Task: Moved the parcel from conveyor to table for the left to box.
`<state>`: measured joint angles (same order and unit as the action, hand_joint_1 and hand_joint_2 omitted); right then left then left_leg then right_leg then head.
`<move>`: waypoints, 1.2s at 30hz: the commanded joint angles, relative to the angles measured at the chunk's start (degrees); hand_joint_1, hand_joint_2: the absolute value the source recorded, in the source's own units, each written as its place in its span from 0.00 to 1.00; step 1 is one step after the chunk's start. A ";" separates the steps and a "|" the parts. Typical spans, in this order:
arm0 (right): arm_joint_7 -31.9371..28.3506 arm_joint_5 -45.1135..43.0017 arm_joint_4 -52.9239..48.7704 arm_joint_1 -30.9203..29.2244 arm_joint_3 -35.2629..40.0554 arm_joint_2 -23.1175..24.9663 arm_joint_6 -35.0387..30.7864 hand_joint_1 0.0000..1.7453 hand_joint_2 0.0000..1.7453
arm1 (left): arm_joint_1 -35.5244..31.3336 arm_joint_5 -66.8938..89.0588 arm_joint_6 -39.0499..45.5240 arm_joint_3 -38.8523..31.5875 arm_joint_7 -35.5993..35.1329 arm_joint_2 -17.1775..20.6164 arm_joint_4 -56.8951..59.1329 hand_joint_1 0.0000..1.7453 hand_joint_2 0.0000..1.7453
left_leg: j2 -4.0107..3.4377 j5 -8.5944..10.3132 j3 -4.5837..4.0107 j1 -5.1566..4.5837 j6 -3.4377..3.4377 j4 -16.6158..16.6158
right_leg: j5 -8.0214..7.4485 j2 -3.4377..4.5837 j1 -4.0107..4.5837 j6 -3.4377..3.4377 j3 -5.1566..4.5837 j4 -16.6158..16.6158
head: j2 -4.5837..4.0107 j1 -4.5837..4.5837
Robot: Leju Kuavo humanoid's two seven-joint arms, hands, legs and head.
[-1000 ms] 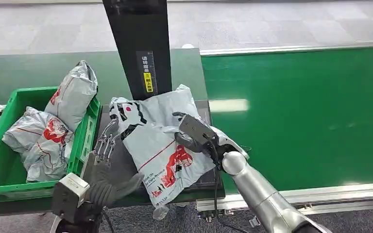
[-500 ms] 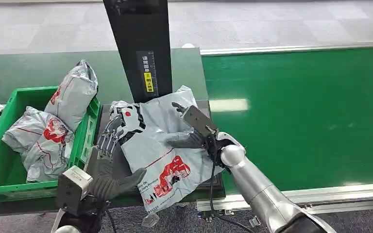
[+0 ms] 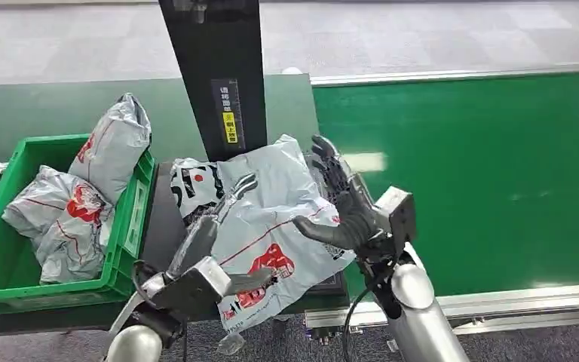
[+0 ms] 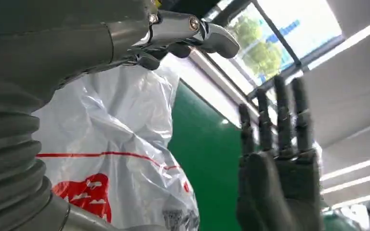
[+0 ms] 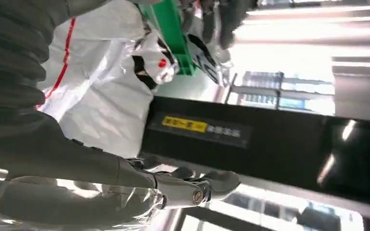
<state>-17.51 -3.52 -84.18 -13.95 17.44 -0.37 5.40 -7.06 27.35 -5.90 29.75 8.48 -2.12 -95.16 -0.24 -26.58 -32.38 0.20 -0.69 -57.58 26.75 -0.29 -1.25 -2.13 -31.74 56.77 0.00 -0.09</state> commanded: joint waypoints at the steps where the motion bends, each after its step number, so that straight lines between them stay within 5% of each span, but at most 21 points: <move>1: -4.29 3.19 -19.61 12.36 -8.31 1.29 0.54 0.00 1.00 | -12.46 6.48 -2.71 9.51 -2.88 3.95 11.31 0.00 1.00 | 0.63 0.11 -0.04 0.05 0.06 0.05 | 0.09 -0.60 0.06 0.13 0.16 -0.06 | 0.00 0.02; 5: -7.73 6.64 -26.04 16.17 -7.16 2.23 1.62 0.00 1.00 | -18.62 9.80 -4.96 11.83 -4.86 6.04 15.26 0.00 1.00 | 0.83 0.16 -0.10 0.09 0.13 0.02 | 0.12 -0.80 0.11 0.24 0.13 -0.02 | 0.00 0.07; 13: -8.27 8.37 -27.82 17.28 -6.71 2.77 1.33 0.00 1.00 | -20.45 10.84 -5.77 12.43 -5.01 6.32 17.29 0.00 1.00 | 0.47 0.09 -0.06 0.03 0.09 0.01 | 0.07 -0.47 0.05 0.18 0.05 0.00 | 0.00 -0.02; 14: -8.97 10.60 -29.63 18.16 -5.40 2.73 1.81 0.00 1.00 | -27.32 14.02 -6.79 15.52 -5.48 6.82 28.34 0.00 1.00 | 0.41 0.16 -0.04 0.05 0.13 0.05 | 0.02 -0.41 0.06 0.26 0.02 0.02 | 0.00 0.02; 16: -9.68 10.52 -29.48 18.83 -5.47 2.36 1.73 0.00 1.00 | -27.97 14.24 -6.68 15.91 -5.53 7.57 30.12 0.00 1.00 | 0.18 0.16 0.03 0.06 0.10 0.09 | -0.06 -0.16 0.08 0.22 0.03 -0.02 | 0.00 0.02; 28: -10.96 10.04 -28.23 18.41 -5.02 2.46 2.35 0.00 1.00 | -24.67 17.03 -4.67 19.15 -3.86 7.94 46.71 0.00 1.00 | -0.05 0.10 0.19 0.02 0.08 0.17 | -0.06 0.05 0.02 0.18 0.10 -0.06 | 0.00 0.02; 36: -10.05 9.68 -27.48 16.86 -4.27 2.38 0.99 0.00 1.00 | -21.56 17.08 -3.14 22.46 -1.45 3.58 58.16 0.00 1.00 | -0.16 0.19 0.40 0.04 0.12 0.43 | -0.19 0.19 0.05 0.30 0.28 -0.32 | 0.00 0.07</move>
<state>-28.48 6.56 -113.26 4.12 12.41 1.70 7.52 -30.81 44.15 -9.07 46.19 6.19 4.74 -52.52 -0.22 -26.51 -32.30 0.20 -0.66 -57.55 26.74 -0.36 -1.25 -2.06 -31.65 56.82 0.00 -0.02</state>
